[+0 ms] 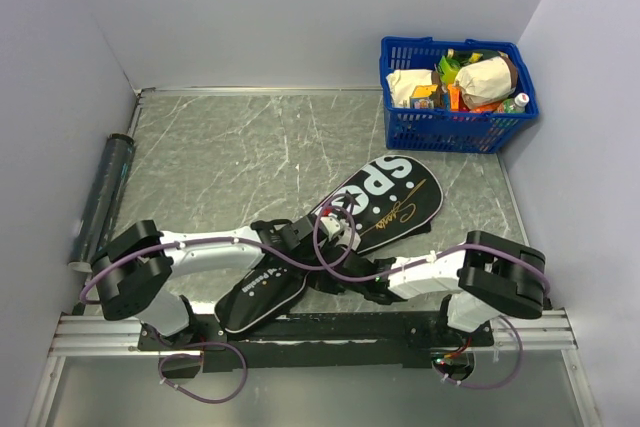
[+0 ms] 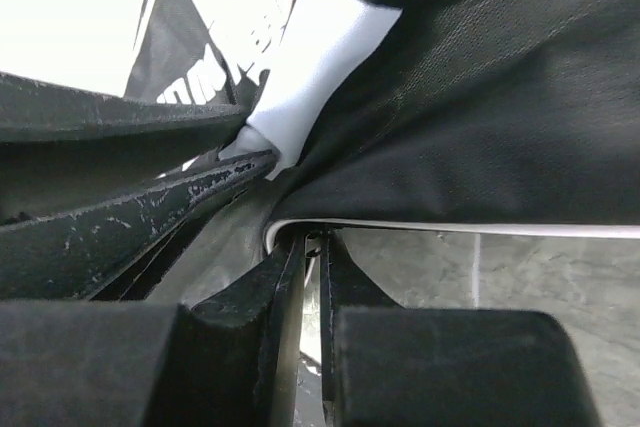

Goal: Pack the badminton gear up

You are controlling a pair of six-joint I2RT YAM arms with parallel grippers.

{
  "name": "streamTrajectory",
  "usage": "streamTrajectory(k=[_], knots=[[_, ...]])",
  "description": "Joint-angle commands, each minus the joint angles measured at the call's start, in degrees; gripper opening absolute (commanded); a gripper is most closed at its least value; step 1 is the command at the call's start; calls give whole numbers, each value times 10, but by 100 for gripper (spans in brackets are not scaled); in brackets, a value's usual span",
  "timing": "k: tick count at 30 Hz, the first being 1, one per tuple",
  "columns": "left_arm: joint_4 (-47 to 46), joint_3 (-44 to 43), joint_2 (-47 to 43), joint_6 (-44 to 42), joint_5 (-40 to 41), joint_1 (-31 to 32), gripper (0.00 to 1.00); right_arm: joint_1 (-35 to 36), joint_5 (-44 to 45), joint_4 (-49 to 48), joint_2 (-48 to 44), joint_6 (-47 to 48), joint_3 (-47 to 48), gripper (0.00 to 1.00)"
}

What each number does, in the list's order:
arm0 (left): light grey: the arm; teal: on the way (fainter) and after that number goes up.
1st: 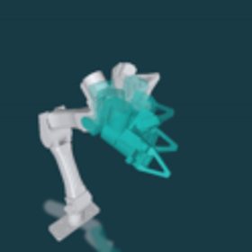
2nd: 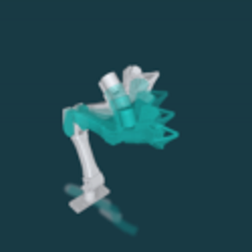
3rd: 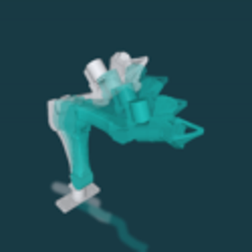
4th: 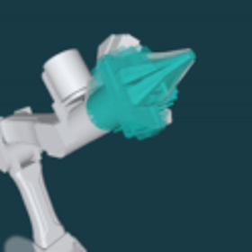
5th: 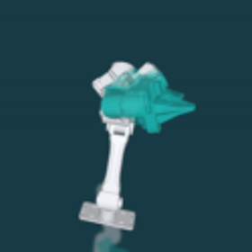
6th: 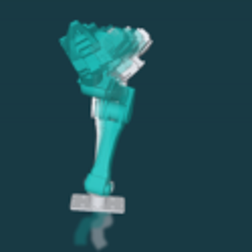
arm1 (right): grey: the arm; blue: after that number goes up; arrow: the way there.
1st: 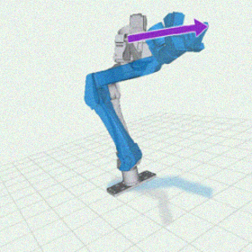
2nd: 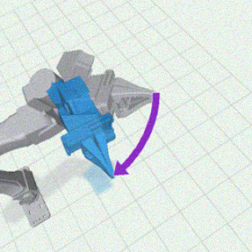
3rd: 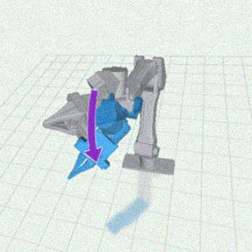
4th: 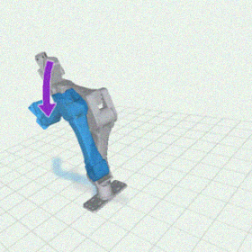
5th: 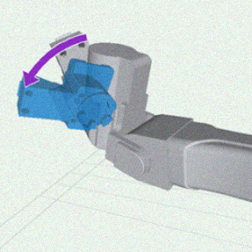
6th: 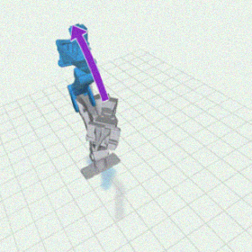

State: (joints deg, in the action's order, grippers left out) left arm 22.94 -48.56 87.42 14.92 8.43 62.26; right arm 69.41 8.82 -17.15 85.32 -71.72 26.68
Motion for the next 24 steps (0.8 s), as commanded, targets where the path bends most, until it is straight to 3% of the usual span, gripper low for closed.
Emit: streamTrajectory(k=[1,9,16,24], knots=[[-89,-3,13,19,-50,10,22,86,-199,-126,5,-7,28,0],[-2,-62,-104,44,67,-2,36,50,-33,59,-100,-16,21,0],[91,-73,-173,71,119,-6,40,-20,92,165,-186,-25,27,0],[132,-58,-203,90,127,-21,43,-120,153,213,-148,4,76,0]])
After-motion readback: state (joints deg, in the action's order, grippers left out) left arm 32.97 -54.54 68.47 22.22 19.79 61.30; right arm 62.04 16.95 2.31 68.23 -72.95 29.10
